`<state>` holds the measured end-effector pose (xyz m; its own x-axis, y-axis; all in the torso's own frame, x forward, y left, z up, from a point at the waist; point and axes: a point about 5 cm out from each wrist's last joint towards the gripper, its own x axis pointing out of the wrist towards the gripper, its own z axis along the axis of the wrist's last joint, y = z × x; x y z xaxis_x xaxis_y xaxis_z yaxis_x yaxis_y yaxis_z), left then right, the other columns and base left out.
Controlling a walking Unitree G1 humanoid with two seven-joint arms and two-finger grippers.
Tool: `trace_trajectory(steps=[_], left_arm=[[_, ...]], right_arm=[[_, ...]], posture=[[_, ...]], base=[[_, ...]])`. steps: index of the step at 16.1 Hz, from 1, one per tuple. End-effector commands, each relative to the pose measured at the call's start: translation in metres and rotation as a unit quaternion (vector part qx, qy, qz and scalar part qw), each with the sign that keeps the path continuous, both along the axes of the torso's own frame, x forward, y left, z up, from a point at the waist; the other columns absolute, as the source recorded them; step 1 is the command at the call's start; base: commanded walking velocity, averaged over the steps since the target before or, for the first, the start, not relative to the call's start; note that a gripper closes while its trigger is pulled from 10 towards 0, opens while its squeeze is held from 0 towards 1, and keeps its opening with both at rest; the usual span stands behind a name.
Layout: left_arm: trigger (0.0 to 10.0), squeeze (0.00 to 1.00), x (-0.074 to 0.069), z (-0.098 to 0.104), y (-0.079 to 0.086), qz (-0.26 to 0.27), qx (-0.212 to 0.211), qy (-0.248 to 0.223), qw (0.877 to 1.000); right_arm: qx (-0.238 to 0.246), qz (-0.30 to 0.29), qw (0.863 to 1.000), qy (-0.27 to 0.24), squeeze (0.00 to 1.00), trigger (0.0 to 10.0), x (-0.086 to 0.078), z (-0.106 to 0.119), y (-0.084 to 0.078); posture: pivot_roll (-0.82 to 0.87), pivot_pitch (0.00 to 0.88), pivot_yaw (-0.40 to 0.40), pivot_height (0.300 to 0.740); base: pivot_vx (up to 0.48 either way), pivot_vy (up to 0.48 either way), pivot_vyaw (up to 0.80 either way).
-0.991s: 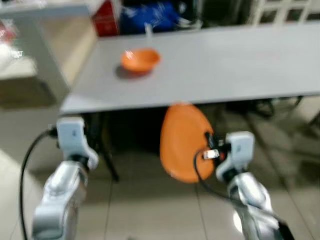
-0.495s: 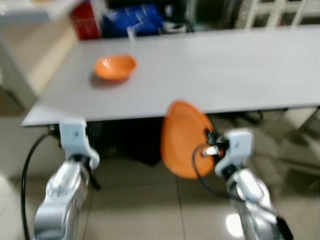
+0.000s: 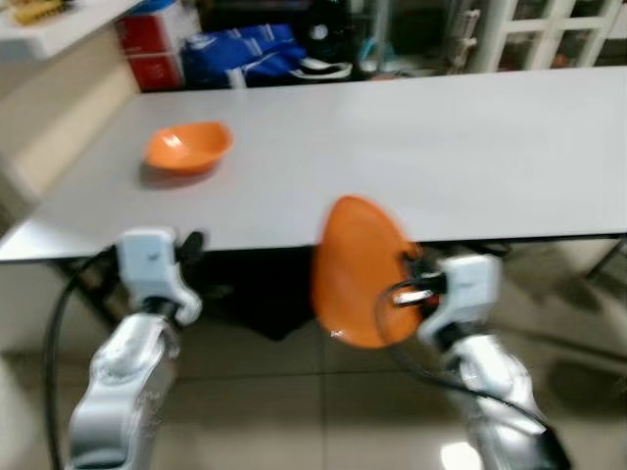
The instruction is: Setting the table
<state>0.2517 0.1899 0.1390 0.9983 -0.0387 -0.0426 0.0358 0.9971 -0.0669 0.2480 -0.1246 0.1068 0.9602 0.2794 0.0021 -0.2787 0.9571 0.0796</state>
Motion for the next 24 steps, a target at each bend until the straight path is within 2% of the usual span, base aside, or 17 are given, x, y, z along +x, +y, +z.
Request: trace_trajectory(steps=[1, 10, 15, 18, 20, 22, 23, 24], left_arm=[[10.0, 0.0, 0.002, 0.004, -0.004, -0.009, -0.003, -0.01, 1.0], [10.0, 0.0, 0.005, 0.007, -0.008, -0.015, 0.015, -0.027, 0.999], [10.0, 0.0, 0.008, 0.01, -0.004, -0.007, 0.035, -0.028, 0.999], [10.0, 0.0, 0.01, 0.016, -0.01, -0.023, 0.049, -0.028, 0.998], [10.0, 0.0, 0.011, 0.018, -0.012, -0.029, 0.05, -0.03, 0.998], [10.0, 0.0, 0.012, 0.02, -0.014, -0.032, 0.046, -0.034, 0.998], [10.0, 0.0, 0.012, 0.021, -0.014, -0.031, 0.044, -0.034, 0.998], [10.0, 0.0, 0.013, 0.02, -0.014, -0.031, 0.041, -0.033, 0.998]], right_arm=[[-0.005, -0.019, 0.999, -0.027, 0.13, 0.0, 0.004, 0.011, -0.009], [-0.009, -0.011, 0.999, -0.028, 0.14, 0.0, 0.008, 0.009, -0.009], [-0.008, -0.003, 1.0, -0.028, 0.13, 0.0, 0.01, 0.007, -0.005], [-0.005, -0.003, 1.0, -0.03, 0.14, 0.0, 0.011, 0.007, -0.003], [-0.003, 0.001, 0.999, -0.046, 0.14, 0.0, 0.013, 0.015, -0.001], [0.007, 0.019, 0.995, -0.097, 0.14, 0.0, 0.022, 0.044, 0.007], [0.009, 0.023, 0.994, -0.103, 0.14, 0.0, 0.024, 0.048, 0.008], [0.039, 0.057, 0.989, -0.134, 0.14, 0.0, 0.031, 0.073, 0.017]], posture=[[-0.12, 0.0, 0.108, 0.74], [-0.1, 0.0, 0.101, 0.74], [-0.09, 0.0, 0.101, 0.74], [-0.09, 0.0, 0.106, 0.74], [-0.09, 0.0, 0.108, 0.74], [-0.1, 0.0, 0.107, 0.74], [-0.1, 0.0, 0.107, 0.74], [-0.1, 0.0, 0.107, 0.74]], base=[[0.0, 0.0, 0.0], [0.0, 0.0, 0.0], [0.434, 0.0, 0.0], [0.469, 0.0, 0.0], [0.48, 0.0, 0.0], [0.48, 0.0, 0.0], [0.48, 0.0, 0.0], [0.48, 0.0, 0.0]])
